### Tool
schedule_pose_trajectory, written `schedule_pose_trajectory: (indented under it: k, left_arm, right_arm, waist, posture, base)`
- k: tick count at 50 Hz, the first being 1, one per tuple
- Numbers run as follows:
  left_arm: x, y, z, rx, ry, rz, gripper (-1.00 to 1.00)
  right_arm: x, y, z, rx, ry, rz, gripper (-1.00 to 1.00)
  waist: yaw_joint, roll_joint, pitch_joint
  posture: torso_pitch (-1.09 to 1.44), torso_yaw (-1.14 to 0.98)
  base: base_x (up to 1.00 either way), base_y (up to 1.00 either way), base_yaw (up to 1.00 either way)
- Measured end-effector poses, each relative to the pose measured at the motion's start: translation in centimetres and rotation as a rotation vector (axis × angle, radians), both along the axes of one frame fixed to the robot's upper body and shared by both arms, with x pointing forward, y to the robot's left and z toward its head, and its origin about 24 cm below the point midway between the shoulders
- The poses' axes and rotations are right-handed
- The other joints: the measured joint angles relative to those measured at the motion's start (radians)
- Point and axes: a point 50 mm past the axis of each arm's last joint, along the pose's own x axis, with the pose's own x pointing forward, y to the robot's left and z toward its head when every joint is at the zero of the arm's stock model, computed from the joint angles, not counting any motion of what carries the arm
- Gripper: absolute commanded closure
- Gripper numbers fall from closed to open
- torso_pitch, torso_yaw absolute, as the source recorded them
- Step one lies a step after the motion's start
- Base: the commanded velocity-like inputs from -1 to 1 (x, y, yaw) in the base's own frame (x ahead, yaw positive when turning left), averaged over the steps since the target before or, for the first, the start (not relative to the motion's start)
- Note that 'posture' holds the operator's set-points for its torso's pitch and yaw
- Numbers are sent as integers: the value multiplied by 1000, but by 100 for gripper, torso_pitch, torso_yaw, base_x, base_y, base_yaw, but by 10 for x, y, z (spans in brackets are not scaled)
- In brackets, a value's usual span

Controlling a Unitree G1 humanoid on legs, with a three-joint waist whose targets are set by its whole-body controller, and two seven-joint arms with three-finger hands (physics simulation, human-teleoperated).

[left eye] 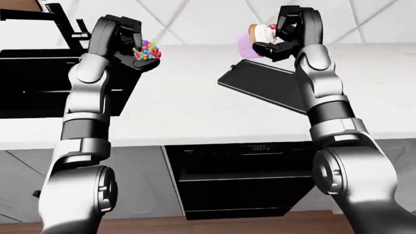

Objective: Move the dessert items from the plate to the tray.

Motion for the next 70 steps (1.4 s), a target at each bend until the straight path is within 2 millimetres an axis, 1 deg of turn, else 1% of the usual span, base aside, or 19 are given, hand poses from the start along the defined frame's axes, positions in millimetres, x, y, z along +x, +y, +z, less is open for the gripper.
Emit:
schedule_pose_trajectory:
  k: [3,7,13,16,20,23,26,29,31,35,38,41,45,51,57,61,64,66,70]
  left_arm:
    - [-1,-2,6,2,-21,-7,100]
    - [3,-14,-5,17,13,-45,100]
    - [1,-7,0,10,0,-24,100]
    - [-1,-6,7,10,-27,-21,100]
    - [0,0,-3,0,2,0,100]
    - [0,-2,4,4,-11,-3,100]
    - [1,-11,-2,11,-2,-34,100]
    - [1,-7,-7,11,24,-26,100]
    - [1,0,-10,0,38,-5,100]
    - [0,0,1,-1,3,2,100]
    - [-2,-4,11,2,-40,-14,100]
    - [0,-14,3,13,-25,-47,100]
    - [2,-11,-6,12,25,-37,100]
    - [1,-8,0,9,4,-28,100]
    - [-2,-11,14,11,-58,-39,100]
    - [2,-10,-2,9,8,-34,100]
    - [3,-2,-16,1,60,-8,100]
    - [3,2,-18,-5,75,9,100]
    - [0,1,2,-3,0,5,100]
  right_arm:
    - [-1,-1,8,0,-29,-1,100]
    - [-2,-12,2,14,-14,-36,100]
    - [-2,-7,3,15,-16,-21,100]
    - [-1,-5,3,11,-12,-15,100]
    - [0,2,-4,-2,9,6,100]
    - [-1,-1,4,4,-12,1,100]
    - [-2,-9,2,15,-14,-23,100]
    - [-1,-5,-2,13,4,-14,100]
    - [0,1,-7,1,17,6,100]
    - [-1,2,1,-2,-4,13,100]
    - [-2,-1,11,4,-43,5,100]
    - [-3,-9,9,22,-44,-23,100]
    - [-1,-7,1,15,-3,-20,100]
    - [0,-6,-8,7,35,-13,100]
    - [-3,-5,10,-4,-41,-20,100]
    - [-1,-4,2,-16,-9,-19,100]
    - [1,1,-12,-21,36,-3,100]
    - [2,4,-15,-28,55,8,100]
    - [0,2,0,-28,-2,5,99]
  waist:
    - [-8,-73,-9]
    - [-34,-58,-2]
    - [-9,25,16]
    - [-7,72,10]
    - [2,43,4]
    - [0,-24,15]
    - [-22,5,24]
    - [-6,38,32]
    - [-1,42,12]
    - [3,-8,-2]
    - [-6,-76,-11]
    - [-26,-86,22]
    - [-25,-65,36]
    - [-22,-7,20]
    - [-43,-15,28]
    - [-52,28,32]
    - [-23,6,31]
    - [-15,10,25]
    - [-9,-3,16]
  posture:
    - [0,0]
    - [0,0]
    - [0,0]
    - [0,0]
    - [0,0]
    - [0,0]
    - [0,0]
    - [0,0]
    - [0,0]
    - [0,0]
    - [0,0]
    - [0,0]
    - [0,0]
    - [0,0]
    - [0,0]
    - [0,0]
    - [0,0]
    - [0,0]
    - [0,0]
  base:
    - [0,-45,0]
    - [0,-45,0]
    - [0,-46,0]
    - [0,-51,0]
    - [0,-16,0]
    - [0,0,0]
    - [2,-37,0]
    - [5,-76,0]
    - [5,-55,0]
    - [5,-48,0]
    - [2,-20,0]
    - [0,0,0]
    - [7,0,0]
    - [35,0,0]
    - [0,0,0]
    - [4,0,0]
    - [16,0,0]
    - [20,0,0]
    - [10,0,0]
